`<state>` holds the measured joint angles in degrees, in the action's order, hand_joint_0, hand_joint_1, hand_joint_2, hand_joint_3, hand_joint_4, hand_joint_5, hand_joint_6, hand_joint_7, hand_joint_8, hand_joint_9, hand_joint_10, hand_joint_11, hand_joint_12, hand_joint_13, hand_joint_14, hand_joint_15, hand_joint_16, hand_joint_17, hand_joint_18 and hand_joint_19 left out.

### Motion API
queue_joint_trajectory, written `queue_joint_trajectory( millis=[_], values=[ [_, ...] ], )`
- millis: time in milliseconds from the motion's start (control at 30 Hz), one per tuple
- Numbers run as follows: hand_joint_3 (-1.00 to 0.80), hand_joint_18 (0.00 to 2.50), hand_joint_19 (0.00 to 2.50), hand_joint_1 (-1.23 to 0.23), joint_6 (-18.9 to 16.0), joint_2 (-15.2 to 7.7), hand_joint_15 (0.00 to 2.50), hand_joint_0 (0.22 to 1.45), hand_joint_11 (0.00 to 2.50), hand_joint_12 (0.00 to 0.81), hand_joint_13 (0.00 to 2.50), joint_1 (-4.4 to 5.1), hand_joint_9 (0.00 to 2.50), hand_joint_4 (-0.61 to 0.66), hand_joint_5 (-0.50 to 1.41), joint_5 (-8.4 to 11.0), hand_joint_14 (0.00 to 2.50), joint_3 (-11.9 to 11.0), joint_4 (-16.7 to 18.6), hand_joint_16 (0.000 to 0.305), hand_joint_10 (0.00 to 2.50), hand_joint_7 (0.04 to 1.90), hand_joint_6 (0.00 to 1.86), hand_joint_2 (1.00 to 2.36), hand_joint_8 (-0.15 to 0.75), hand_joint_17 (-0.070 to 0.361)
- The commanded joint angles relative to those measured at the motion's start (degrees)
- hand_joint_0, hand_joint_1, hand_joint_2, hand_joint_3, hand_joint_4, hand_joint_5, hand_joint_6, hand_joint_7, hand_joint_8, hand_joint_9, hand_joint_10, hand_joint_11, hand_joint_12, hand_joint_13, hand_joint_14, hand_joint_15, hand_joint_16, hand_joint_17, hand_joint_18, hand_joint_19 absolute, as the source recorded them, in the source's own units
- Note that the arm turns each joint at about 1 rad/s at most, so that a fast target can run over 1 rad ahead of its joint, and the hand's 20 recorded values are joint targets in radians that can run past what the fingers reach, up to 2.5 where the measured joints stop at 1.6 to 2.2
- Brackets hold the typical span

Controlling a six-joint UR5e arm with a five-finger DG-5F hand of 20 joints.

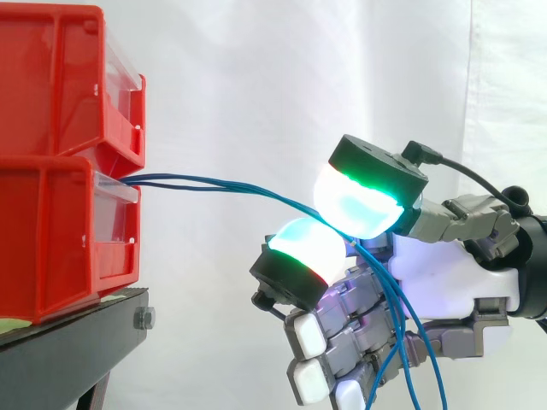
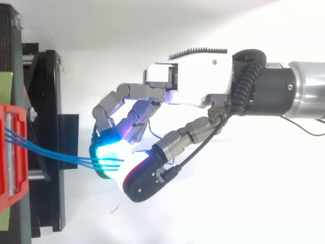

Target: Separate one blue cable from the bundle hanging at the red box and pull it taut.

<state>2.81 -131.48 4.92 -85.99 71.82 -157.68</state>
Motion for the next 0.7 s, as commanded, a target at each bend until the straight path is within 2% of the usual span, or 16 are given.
queue_joint_trajectory(
  millis=[0,133,267,433,567,667],
  values=[
    [-0.34,0.85,0.36,-0.95,-0.08,0.00,0.40,0.77,0.64,0.345,0.77,0.00,0.83,-0.23,-0.18,0.04,0.01,-0.01,0.00,0.042,0.01,1.29,0.90,1.01,0.270,0.094],
    [-0.50,0.83,0.35,-0.96,-0.08,0.00,0.38,0.82,0.62,0.333,0.76,0.00,0.86,-0.28,-0.17,-0.05,0.01,-0.01,0.00,0.040,0.01,1.29,0.91,1.00,0.256,0.090],
    [-0.50,0.85,0.31,-0.98,-0.08,0.00,0.37,0.79,0.64,0.327,0.76,0.00,0.90,-0.22,-0.16,-0.05,0.01,-0.01,0.00,0.040,0.01,1.27,0.90,1.00,0.256,0.089],
    [-0.50,0.85,0.31,-0.99,-0.17,0.00,0.37,0.77,0.65,0.327,0.76,0.00,0.91,-0.20,-0.16,0.12,0.01,-0.01,-0.79,0.040,0.01,1.30,0.90,1.00,0.255,0.089],
    [-0.50,0.84,0.30,-1.01,-0.17,0.00,0.36,0.76,0.66,0.324,0.76,0.00,0.96,-0.32,-0.14,0.21,0.01,-0.01,-0.97,0.039,0.02,1.45,0.90,1.00,0.248,0.088],
    [-0.50,0.83,0.29,-1.01,-0.17,0.00,0.34,0.76,0.67,0.318,0.70,0.00,0.98,-0.38,-0.12,0.21,0.01,-0.01,-0.88,0.039,0.02,1.49,0.90,1.00,0.235,0.089]
  ],
)
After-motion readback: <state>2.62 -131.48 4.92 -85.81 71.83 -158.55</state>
